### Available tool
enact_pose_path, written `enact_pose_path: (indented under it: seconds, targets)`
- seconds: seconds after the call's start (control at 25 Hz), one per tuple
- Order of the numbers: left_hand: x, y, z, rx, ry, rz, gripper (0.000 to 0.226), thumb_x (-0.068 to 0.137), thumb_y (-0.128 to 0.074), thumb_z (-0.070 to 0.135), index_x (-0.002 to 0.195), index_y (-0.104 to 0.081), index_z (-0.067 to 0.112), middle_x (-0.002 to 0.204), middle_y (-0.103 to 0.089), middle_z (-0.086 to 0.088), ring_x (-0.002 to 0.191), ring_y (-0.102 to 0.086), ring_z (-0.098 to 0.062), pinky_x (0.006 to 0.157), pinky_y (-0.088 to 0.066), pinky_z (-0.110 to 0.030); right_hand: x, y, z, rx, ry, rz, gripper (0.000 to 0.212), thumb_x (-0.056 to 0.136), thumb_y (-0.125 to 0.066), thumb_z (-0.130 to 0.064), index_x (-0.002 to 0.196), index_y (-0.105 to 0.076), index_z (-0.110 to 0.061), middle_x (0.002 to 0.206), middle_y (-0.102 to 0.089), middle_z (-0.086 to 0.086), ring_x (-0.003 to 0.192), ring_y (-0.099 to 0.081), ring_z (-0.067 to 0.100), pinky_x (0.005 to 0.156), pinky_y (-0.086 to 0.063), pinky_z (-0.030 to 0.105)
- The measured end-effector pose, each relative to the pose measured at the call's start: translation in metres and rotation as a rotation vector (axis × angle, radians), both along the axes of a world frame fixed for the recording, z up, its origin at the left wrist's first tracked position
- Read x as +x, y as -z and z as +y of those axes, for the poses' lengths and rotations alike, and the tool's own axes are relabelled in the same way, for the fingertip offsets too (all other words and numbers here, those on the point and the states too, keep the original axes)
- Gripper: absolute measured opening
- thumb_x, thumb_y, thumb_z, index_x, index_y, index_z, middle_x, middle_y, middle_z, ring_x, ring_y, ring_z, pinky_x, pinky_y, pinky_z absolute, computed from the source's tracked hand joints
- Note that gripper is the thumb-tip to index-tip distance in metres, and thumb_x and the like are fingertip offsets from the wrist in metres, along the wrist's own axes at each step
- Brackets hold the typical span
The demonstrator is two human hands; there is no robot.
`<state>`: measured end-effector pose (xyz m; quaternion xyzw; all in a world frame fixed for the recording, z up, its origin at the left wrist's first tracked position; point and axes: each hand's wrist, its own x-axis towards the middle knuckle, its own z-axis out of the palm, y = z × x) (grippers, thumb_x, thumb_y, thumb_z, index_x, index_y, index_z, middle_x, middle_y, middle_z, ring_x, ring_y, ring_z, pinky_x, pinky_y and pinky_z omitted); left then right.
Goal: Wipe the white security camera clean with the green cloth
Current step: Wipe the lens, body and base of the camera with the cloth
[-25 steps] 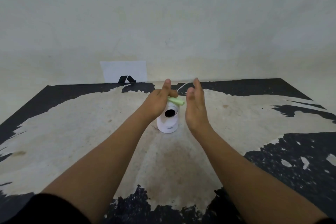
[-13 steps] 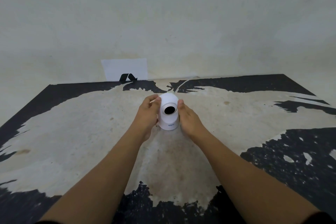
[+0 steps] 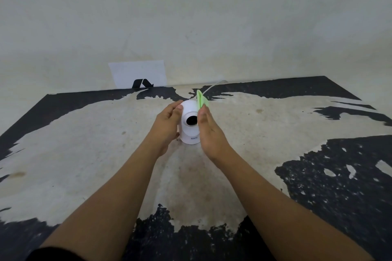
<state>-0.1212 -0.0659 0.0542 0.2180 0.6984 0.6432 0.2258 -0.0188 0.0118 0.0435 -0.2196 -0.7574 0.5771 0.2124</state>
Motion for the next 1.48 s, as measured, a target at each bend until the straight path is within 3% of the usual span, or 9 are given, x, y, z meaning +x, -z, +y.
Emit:
enact_pose_path:
  seconds: [0.12,0.24,0.36,0.68,0.8,0.96,1.16,1.32,1.48]
  targets:
    - [-0.002,0.000,-0.001,-0.022,0.005,-0.017,0.028,0.097,-0.041,0.042,0.119,-0.057,0.037,0.123,-0.062,0.003,0.115,-0.057,-0.020,0.082,-0.053,-0.040,-0.011,0.002,0.010,-0.123,0.013,-0.075,0.095,0.068,-0.011,-0.087,0.145,-0.025,-0.033,0.147,-0.042,0.004,0.132,-0.041,0.024,0.110,-0.033,0.046]
    - [-0.002,0.001,-0.001,-0.011,0.008,-0.027,0.028,0.097,-0.042,0.041,0.119,-0.058,0.036,0.125,-0.061,0.003,0.117,-0.056,-0.020,0.080,-0.052,-0.039,-0.004,0.013,0.008,-0.012,0.052,-0.108,0.054,0.093,-0.028,-0.055,0.132,-0.047,-0.022,0.124,-0.058,0.004,0.112,-0.054,0.023,0.092,-0.042,0.035]
    - [-0.002,0.003,0.000,0.006,-0.001,-0.035,0.027,0.096,-0.043,0.042,0.117,-0.058,0.037,0.127,-0.060,0.002,0.119,-0.055,-0.023,0.079,-0.052,-0.040,0.001,0.021,0.011,0.101,0.180,-0.139,0.025,0.094,-0.045,-0.027,0.113,-0.054,-0.015,0.103,-0.059,0.000,0.093,-0.056,0.020,0.075,-0.042,0.031]
    - [-0.003,0.004,-0.001,0.020,-0.015,-0.059,0.025,0.095,-0.046,0.042,0.115,-0.060,0.039,0.125,-0.062,0.000,0.118,-0.056,-0.024,0.087,-0.053,-0.047,0.003,0.026,0.001,0.110,0.169,-0.093,0.007,0.088,-0.054,-0.020,0.095,-0.051,-0.018,0.084,-0.056,-0.006,0.073,-0.053,0.008,0.058,-0.039,0.018]
    - [-0.002,0.005,-0.001,0.024,-0.028,-0.055,0.026,0.095,-0.046,0.041,0.117,-0.060,0.038,0.125,-0.063,0.000,0.116,-0.058,-0.023,0.087,-0.054,-0.046,0.005,0.027,-0.005,0.257,0.085,-0.094,0.017,0.089,-0.052,-0.017,0.102,-0.062,-0.015,0.097,-0.066,0.004,0.082,-0.058,0.016,0.062,-0.039,0.015]
    - [0.001,0.004,-0.001,0.036,-0.036,-0.046,0.029,0.096,-0.045,0.040,0.120,-0.060,0.036,0.121,-0.064,0.002,0.106,-0.061,-0.017,0.080,-0.054,-0.040,0.004,0.020,-0.010,0.438,0.005,-0.050,0.031,0.091,-0.048,-0.013,0.117,-0.064,-0.014,0.118,-0.066,0.008,0.105,-0.058,0.022,0.081,-0.036,0.016]
    - [-0.002,0.003,-0.003,0.027,-0.008,-0.073,0.025,0.093,-0.050,0.043,0.115,-0.062,0.039,0.124,-0.064,0.000,0.119,-0.057,-0.024,0.091,-0.051,-0.050,0.005,0.026,-0.004,0.297,0.198,-0.035,0.027,0.091,-0.047,-0.014,0.112,-0.063,-0.014,0.111,-0.064,0.010,0.096,-0.057,0.020,0.079,-0.040,0.023]
    - [-0.005,0.002,-0.006,0.030,0.012,-0.105,0.024,0.093,-0.052,0.041,0.114,-0.063,0.040,0.122,-0.066,0.001,0.116,-0.059,-0.023,0.093,-0.050,-0.054,0.001,0.019,-0.013,0.162,0.332,0.089,0.030,0.089,-0.049,-0.012,0.118,-0.056,-0.013,0.118,-0.055,0.005,0.103,-0.053,0.014,0.090,-0.047,0.030]
    - [-0.010,0.003,-0.007,0.024,0.048,-0.094,0.029,0.092,-0.053,0.042,0.119,-0.063,0.036,0.116,-0.070,0.004,0.109,-0.064,-0.018,0.083,-0.056,-0.045,-0.001,0.013,-0.015,0.423,0.232,0.200,0.040,0.089,-0.048,-0.011,0.128,-0.052,-0.009,0.126,-0.046,0.006,0.110,-0.047,0.012,0.095,-0.040,0.023]
